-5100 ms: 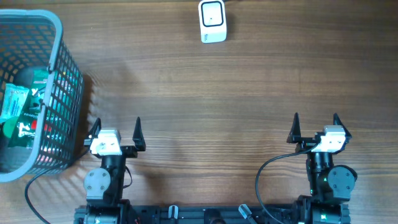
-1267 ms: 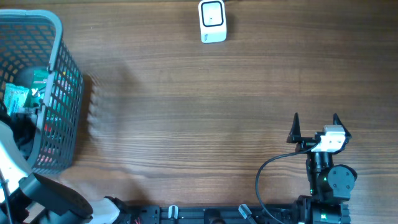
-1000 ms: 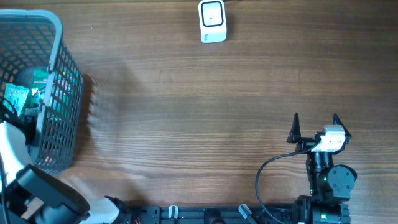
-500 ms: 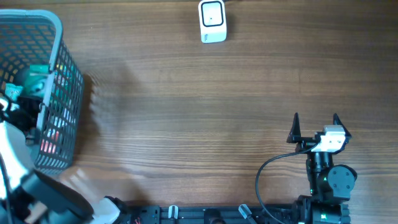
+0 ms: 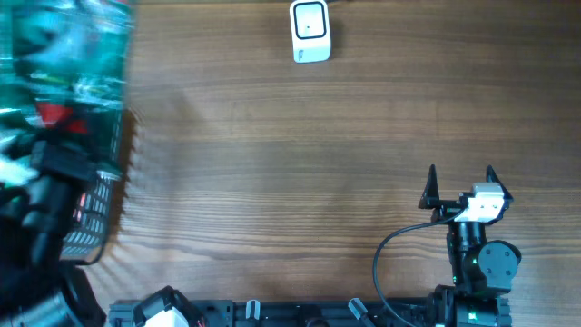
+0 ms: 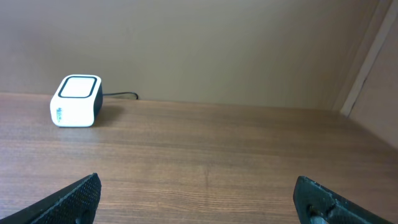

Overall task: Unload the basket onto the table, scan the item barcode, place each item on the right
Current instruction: 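Lift the pouch out and place it on the table center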

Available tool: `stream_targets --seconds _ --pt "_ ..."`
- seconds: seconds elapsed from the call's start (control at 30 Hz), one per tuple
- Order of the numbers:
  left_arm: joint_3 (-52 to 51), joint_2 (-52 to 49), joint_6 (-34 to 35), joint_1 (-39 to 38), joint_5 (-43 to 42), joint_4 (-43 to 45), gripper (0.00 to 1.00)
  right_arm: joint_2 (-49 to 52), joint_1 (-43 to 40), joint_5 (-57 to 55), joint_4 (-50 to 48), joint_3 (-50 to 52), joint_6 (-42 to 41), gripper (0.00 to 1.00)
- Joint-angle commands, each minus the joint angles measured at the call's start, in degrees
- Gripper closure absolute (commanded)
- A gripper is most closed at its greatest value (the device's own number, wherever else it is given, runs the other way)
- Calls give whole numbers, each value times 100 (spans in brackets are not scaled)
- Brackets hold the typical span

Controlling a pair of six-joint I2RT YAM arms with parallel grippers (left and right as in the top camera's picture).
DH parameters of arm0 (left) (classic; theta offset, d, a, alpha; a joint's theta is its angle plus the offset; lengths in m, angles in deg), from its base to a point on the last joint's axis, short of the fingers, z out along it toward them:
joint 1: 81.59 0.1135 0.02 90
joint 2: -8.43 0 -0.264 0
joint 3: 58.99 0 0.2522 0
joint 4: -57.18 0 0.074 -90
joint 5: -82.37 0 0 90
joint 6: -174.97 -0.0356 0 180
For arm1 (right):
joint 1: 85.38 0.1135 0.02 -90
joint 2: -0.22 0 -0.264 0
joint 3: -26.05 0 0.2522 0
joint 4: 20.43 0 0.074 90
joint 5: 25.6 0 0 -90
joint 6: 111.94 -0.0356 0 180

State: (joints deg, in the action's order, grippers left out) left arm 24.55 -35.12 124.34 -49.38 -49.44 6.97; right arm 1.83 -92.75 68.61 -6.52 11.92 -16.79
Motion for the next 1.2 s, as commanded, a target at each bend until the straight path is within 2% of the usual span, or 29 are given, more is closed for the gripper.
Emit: stream_targets --seconds 0.0,0.1,0.2,0.33,0.43,0.47,0.5,0.53,0.63,0.7,0.77,0.83,0.9,0.93,1.03,1.17 --pt "-55 -726 -1412 -1631 -345 -986 96 -20 28 -72 -17 7 -79 0" --pt "-55 -1770 -2712 -3143 -162 -1755 96 -20 28 -72 -17 7 -79 0" --pt "-55 -3276 -3556 -4376 -160 -1845 96 -20 28 -72 -17 7 -79 0" --pt "-55 -5204 -3895 -5143 94 -1405 96 -20 28 -72 -17 7 -76 0" --pt "-55 -6308 -3891 -5250 94 -1014 96 -20 28 -72 -17 7 -76 0" --pt "-55 -6592 -3891 -5276 94 -916 67 -20 28 -72 -17 7 -76 0" --pt "-55 -6610 -3888 -5285 96 -916 11 -20 28 -72 -17 7 -76 0" --pt "17 -6544 -3888 -5263 107 -1032 0 -20 28 -72 -17 7 -76 0" --pt "1189 -6052 -3810 -5073 793 -2505 0 -20 28 -72 -17 7 -76 0" --pt "2796 -5552 -2992 -4854 2291 -3644 0 -20 28 -72 -17 7 -76 0" --pt "3995 -5169 -2612 -4516 3091 -4277 0 -20 28 -72 -17 7 -79 0" --pt "4745 -4824 -1862 -3969 3943 -4577 0 -20 28 -72 -17 7 -76 0" --pt "4916 -4415 -1005 -2962 4688 -4575 0 -20 28 -72 -17 7 -76 0" --pt "4916 -4343 -682 -2127 4725 -4629 0 -20 28 -72 -17 7 -76 0" --pt "4780 -4522 153 -280 4723 -4896 0 -20 28 -72 -17 7 -79 0" --pt "4286 -4966 310 1134 4721 -4903 0 -20 28 -72 -17 7 -79 0"
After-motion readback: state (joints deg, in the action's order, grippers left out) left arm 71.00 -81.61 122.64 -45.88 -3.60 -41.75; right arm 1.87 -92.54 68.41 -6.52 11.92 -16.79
